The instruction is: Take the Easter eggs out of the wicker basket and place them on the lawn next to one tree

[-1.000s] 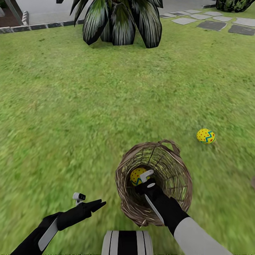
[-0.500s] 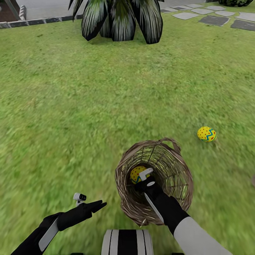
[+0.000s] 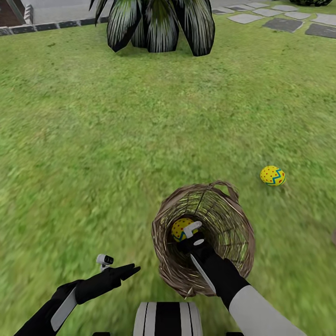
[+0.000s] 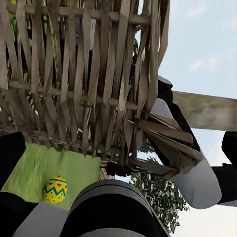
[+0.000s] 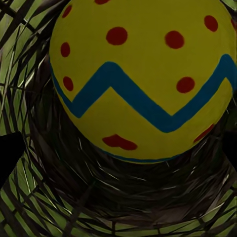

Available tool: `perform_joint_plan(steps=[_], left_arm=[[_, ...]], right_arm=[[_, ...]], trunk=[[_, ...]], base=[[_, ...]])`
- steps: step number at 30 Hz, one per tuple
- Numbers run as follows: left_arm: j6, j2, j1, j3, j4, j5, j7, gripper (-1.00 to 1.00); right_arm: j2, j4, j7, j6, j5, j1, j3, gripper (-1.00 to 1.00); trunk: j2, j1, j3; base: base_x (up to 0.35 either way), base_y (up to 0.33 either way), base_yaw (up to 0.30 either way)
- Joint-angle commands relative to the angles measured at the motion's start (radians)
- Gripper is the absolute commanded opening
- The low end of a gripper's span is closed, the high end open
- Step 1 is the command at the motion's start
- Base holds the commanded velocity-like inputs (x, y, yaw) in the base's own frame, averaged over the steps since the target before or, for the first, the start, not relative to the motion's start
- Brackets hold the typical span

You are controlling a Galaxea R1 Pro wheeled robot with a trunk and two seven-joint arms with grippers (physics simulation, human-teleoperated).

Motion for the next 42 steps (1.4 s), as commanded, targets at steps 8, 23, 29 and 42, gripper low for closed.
perform_joint_plan(steps=[8,23,29,42], left_arm=[[0.01,0.006,-0.001,-0.004,-0.001,0.01,-0.047,1.0],[0.01,0.002,-0.001,-0.005,0.0,0.01,-0.05,1.0],[0.01,0.002,-0.001,-0.005,0.0,0.01,-0.05,1.0],[0.01,0.002,-0.001,-0.005,-0.001,0.009,-0.05,1.0]], right_arm=[[0.0,0.09,-0.01,-0.021,-0.002,-0.067,0.002,1.0],[0.005,0.203,-0.01,-0.069,-0.006,-0.117,0.002,1.0],[0.009,0.206,-0.003,-0.096,-0.011,-0.118,0.002,1.0],[0.01,0.207,0.0,-0.114,-0.016,-0.118,0.002,1.0]], trunk=[[0.0,0.0,-0.001],[0.0,0.0,-0.001],[0.0,0.0,-0.001],[0.0,0.0,-0.007]], base=[[0.0,0.0,0.0],[0.0,0.0,0.0],[0.0,0.0,0.0],[0.0,0.0,0.0]])
